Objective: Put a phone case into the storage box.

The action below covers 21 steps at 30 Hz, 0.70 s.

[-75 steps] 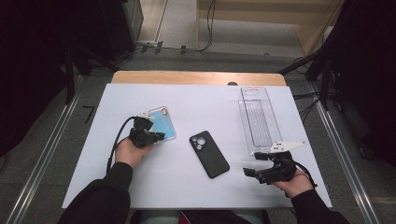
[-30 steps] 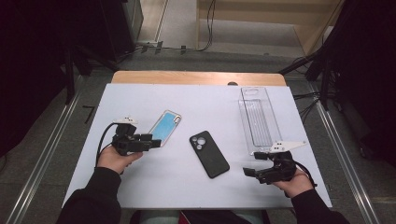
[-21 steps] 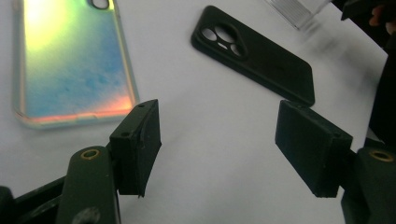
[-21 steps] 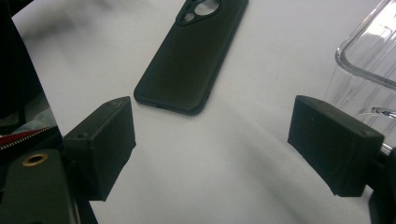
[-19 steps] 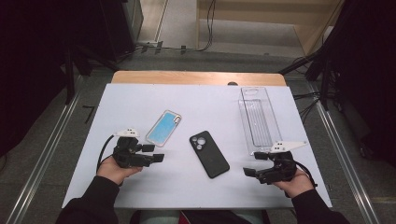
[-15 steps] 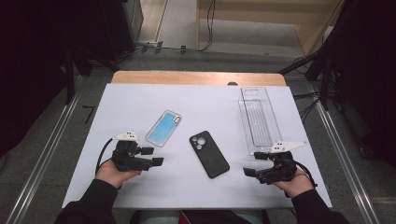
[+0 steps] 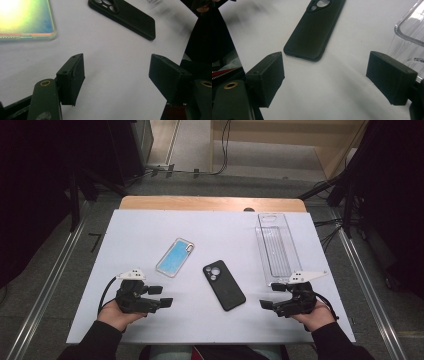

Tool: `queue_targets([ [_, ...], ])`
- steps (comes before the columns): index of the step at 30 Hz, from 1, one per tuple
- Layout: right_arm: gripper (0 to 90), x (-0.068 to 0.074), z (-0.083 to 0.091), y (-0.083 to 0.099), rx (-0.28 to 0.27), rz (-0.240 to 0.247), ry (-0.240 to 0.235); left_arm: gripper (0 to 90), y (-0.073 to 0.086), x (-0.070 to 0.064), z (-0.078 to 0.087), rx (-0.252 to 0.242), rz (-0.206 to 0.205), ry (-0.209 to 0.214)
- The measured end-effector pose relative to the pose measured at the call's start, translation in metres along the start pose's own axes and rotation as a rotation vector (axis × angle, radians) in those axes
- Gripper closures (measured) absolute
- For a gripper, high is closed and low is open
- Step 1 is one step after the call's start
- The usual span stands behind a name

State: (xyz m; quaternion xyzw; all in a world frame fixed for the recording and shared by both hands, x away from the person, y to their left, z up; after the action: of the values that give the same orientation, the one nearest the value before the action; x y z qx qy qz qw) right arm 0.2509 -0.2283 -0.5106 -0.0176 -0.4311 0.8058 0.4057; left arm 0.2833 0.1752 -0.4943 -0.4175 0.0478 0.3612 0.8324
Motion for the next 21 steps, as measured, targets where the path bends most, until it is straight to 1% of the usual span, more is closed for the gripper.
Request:
queue_targets([
  [2, 13.2, 0.000, 0.000, 0.000, 0.001, 0.001, 0.000, 29.2, 0.000, 0.000, 0.000, -0.001, -0.007, -0.005],
  [3, 13.2, 0.000, 0.000, 0.000, 0.001, 0.001, 0.000, 29.1, 0.000, 0.000, 0.000, 0.001, -0.018, -0.008],
  [5, 13.2, 0.000, 0.000, 0.000, 0.001, 0.000, 0.000, 26.2, 0.000, 0.001, 0.000, -0.005, -0.010, -0.008],
  [7, 13.2, 0.000, 0.000, 0.000, 0.001, 0.000, 0.000, 26.1, -0.002, 0.002, 0.000, -0.012, -0.012, -0.020],
  [8, 13.2, 0.000, 0.000, 0.000, 0.001, 0.000, 0.000, 23.3, -0.003, 0.003, 0.000, -0.015, -0.025, -0.020],
  [11, 13.2, 0.000, 0.000, 0.000, -0.002, -0.004, 0.001, 0.0, -0.008, 0.004, -0.001, -0.019, -0.022, -0.014],
  [13, 13.2, 0.000, 0.000, 0.000, 0.001, -0.005, 0.002, 0.0, -0.009, 0.004, -0.002, -0.018, -0.022, -0.009],
  [14, 13.2, -0.001, 0.000, 0.001, 0.003, -0.004, 0.001, 0.0, -0.009, 0.004, -0.002, -0.008, -0.020, -0.010],
  [15, 13.1, 0.000, 0.000, 0.001, 0.002, -0.003, 0.001, 0.0, -0.009, 0.004, -0.003, 0.008, -0.014, -0.019],
  [16, 13.2, 0.000, 0.000, 0.000, 0.003, -0.001, 0.001, 0.0, -0.010, 0.005, -0.003, 0.021, -0.016, -0.041],
  [17, 13.2, 0.000, 0.000, 0.000, 0.001, -0.001, 0.000, 3.1, -0.011, 0.005, -0.004, 0.021, 0.002, -0.068],
  [18, 13.2, 0.001, 0.000, 0.000, -0.001, -0.001, -0.002, 8.4, -0.012, 0.006, -0.004, 0.021, 0.007, -0.077],
  [19, 13.2, 0.001, 0.000, 0.000, -0.001, -0.002, -0.003, 11.0, -0.013, 0.006, -0.004, 0.012, 0.013, -0.076],
  [20, 13.2, 0.001, -0.001, 0.000, 0.000, 0.000, -0.002, 11.5, -0.014, 0.007, -0.004, 0.013, 0.011, -0.066],
  [21, 13.2, 0.001, -0.001, 0.000, 0.002, 0.001, -0.002, 11.5, -0.015, 0.008, -0.004, 0.011, 0.009, -0.068],
])
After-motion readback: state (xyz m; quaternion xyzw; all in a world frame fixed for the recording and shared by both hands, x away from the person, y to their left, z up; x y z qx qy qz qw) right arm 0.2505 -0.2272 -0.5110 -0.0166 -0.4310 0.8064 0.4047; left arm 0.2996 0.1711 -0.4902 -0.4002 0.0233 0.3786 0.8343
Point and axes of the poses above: each handheld gripper's, and its own axes: z roughly backward along the jaws, y roughly out of its underside, x roughly to its left, the point moved 5 cm from there along -z, roughly forward along the jaws
